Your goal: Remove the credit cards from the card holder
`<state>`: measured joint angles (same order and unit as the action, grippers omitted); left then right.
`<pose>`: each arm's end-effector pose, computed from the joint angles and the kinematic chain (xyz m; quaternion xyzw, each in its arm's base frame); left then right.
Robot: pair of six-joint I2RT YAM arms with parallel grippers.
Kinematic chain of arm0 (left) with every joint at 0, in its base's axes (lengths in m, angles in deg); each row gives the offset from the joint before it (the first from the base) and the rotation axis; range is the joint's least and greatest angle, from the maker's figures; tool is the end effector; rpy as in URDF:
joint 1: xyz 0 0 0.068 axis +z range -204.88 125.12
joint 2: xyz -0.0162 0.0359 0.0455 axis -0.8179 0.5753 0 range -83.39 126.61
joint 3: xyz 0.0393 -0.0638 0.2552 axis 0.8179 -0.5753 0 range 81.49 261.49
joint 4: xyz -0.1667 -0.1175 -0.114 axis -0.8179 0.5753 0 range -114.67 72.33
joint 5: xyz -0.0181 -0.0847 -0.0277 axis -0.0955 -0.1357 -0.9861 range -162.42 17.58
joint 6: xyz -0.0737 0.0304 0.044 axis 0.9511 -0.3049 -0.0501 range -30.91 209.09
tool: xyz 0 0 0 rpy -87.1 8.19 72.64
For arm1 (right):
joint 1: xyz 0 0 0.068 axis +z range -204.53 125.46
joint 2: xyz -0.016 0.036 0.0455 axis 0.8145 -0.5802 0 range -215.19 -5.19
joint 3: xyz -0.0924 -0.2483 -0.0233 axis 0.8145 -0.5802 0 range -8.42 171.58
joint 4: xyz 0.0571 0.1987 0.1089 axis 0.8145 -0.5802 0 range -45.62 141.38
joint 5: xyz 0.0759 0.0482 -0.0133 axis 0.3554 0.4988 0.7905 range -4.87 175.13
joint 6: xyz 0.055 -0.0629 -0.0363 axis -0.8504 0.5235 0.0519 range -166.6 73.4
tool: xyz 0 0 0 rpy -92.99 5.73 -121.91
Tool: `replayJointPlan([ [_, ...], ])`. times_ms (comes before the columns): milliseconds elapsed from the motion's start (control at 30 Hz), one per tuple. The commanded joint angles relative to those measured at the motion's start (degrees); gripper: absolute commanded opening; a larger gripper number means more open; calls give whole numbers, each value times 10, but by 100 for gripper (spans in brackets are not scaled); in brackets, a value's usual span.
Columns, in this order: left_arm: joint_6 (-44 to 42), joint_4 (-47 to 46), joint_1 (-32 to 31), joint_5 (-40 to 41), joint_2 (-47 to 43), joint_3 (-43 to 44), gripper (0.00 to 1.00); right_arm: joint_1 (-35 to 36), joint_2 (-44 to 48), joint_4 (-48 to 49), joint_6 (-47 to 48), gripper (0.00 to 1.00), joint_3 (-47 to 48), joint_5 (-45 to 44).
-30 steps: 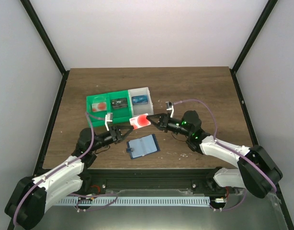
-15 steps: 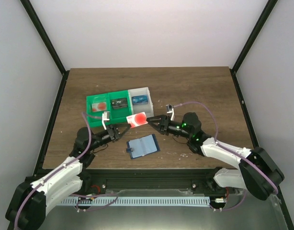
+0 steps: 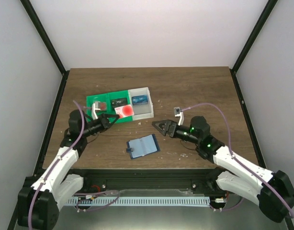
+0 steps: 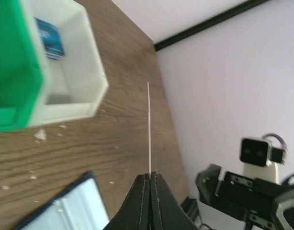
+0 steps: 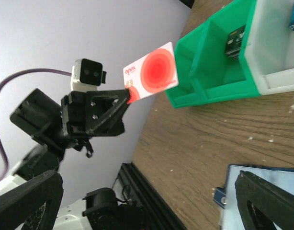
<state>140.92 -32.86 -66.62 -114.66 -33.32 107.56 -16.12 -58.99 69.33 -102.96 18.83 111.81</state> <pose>0.1899 -0.0956 0.2412 -0.0509 0.7735 -0.5407 0.3269 0.1595 0.1734 0.2563 -0.0335 0.7521 0.5854 0.3009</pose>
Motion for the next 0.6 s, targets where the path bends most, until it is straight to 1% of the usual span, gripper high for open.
replayJointPlan([
  [0, -109, 127, 71, -31, 16, 62, 0, 2, 42, -101, 77, 100, 16, -46],
  [100, -173, 200, 118, -27, 47, 118, 0, 1, 67, -135, 94, 100, 13, -69],
  [200, -247, 276, 145, 1, 87, 174, 0, 1, 91, -166, 110, 100, 14, -81],
  [300, -265, 296, 166, 19, 123, 200, 0, 0, 116, -191, 135, 100, 17, -85],
  [433, -280, 320, 171, 68, 170, 238, 0, 0, 128, -216, 159, 100, 15, -95],
  [567, -337, 387, 176, 116, 205, 291, 0, 0, 136, -231, 155, 100, 9, -106],
])
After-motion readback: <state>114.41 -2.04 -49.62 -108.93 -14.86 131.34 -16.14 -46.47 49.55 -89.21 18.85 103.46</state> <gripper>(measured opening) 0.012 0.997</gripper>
